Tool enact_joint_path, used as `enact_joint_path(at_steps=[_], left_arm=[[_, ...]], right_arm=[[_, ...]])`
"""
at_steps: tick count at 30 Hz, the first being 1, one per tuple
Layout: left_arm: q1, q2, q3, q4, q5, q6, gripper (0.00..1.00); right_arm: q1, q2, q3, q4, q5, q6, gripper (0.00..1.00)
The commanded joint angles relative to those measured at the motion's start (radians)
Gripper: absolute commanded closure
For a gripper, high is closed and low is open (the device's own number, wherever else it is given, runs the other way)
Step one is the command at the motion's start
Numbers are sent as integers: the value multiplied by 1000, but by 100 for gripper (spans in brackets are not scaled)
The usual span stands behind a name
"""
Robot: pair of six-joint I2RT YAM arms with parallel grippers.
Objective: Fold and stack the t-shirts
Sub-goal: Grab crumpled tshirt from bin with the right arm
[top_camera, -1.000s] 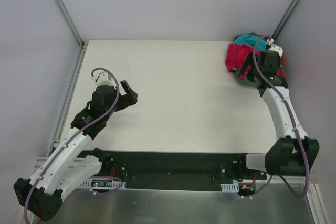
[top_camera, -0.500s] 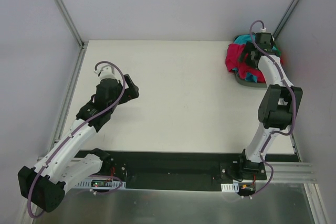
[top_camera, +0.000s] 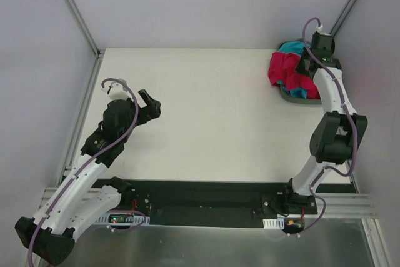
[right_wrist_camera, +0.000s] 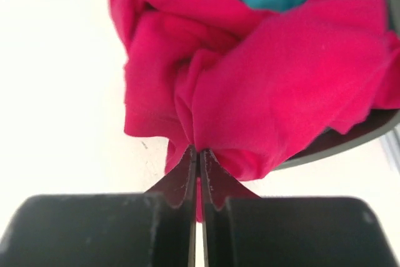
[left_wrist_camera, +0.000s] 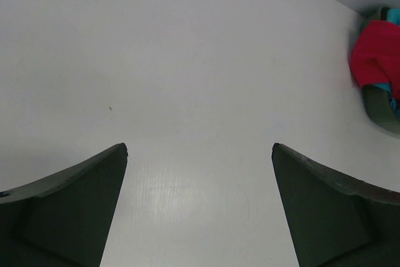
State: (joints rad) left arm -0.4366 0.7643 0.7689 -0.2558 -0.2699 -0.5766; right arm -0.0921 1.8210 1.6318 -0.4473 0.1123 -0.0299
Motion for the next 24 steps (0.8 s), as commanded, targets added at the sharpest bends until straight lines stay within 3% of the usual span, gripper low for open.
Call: enact_joint_path(at_steps=[1,10,17,24], left_arm=[[15,-51,-28,24,24,-22,1],[13,-163,-49,-13,87,-60,1],[13,-214,-72,-14,107,-95,1],[15,-212,-53,-26,164,-85,1]], right_arm=[[-6,-238,-18,73,-48,-76,99],[18,-549,-95,343,-226,-183,99],[205,-664,74,263,-270,-239,99],[392,-689,192,259,-404,-101,99]])
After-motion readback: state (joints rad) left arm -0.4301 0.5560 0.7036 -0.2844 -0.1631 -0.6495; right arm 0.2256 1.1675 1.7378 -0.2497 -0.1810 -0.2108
